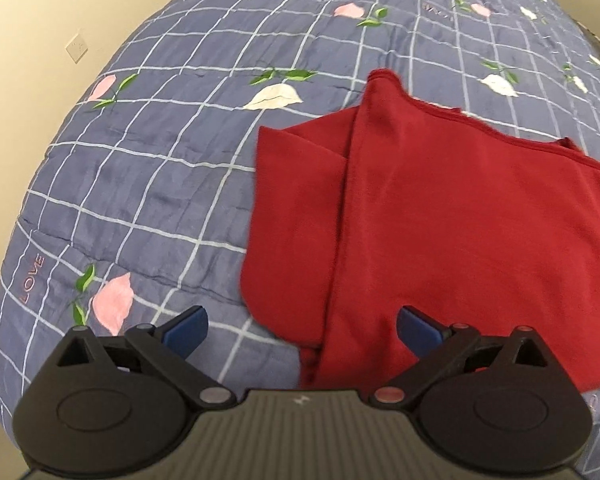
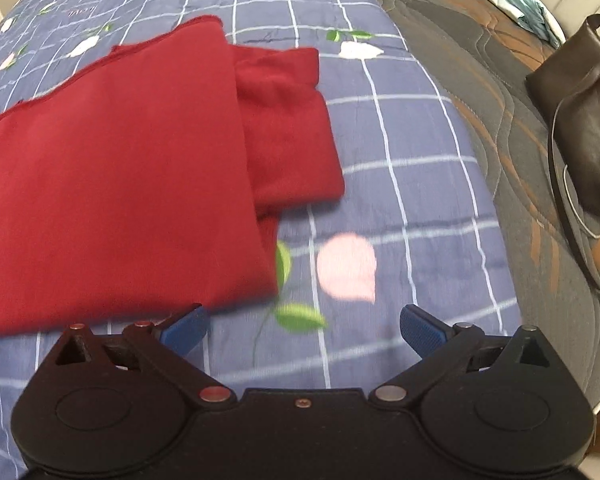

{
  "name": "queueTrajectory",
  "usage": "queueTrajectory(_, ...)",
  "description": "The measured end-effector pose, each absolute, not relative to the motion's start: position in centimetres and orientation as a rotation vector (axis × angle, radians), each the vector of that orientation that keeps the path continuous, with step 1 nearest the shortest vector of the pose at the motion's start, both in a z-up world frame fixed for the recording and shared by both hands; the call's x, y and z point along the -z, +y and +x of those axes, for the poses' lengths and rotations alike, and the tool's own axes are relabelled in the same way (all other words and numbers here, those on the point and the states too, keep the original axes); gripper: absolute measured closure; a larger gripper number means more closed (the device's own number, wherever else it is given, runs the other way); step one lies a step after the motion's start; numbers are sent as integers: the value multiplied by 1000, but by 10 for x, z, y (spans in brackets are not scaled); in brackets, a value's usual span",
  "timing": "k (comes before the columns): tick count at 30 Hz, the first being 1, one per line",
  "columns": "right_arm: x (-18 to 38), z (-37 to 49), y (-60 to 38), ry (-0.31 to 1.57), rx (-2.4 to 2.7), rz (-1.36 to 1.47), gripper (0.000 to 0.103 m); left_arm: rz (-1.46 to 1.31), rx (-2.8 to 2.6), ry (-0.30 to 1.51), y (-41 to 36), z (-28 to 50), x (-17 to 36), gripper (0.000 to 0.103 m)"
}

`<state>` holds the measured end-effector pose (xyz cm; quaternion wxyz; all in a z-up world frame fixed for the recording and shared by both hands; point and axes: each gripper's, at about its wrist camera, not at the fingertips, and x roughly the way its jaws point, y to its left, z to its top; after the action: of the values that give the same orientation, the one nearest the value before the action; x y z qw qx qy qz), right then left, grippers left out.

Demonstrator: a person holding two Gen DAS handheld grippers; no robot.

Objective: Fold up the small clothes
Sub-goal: 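Withdraw both open grippers up and away from the folded red shirt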

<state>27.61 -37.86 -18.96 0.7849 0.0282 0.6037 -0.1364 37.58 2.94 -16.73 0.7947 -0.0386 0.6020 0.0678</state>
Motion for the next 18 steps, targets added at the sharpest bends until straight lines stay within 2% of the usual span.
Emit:
queueTrajectory(10, 184, 211, -379, 1338, 246, 122, 1, -90, -112, 1216, 9, 328, 125, 1)
queueTrajectory(18, 166, 178, -383, 1293, 175, 132, 1, -83, -97, 1155, -10, 272, 92, 1)
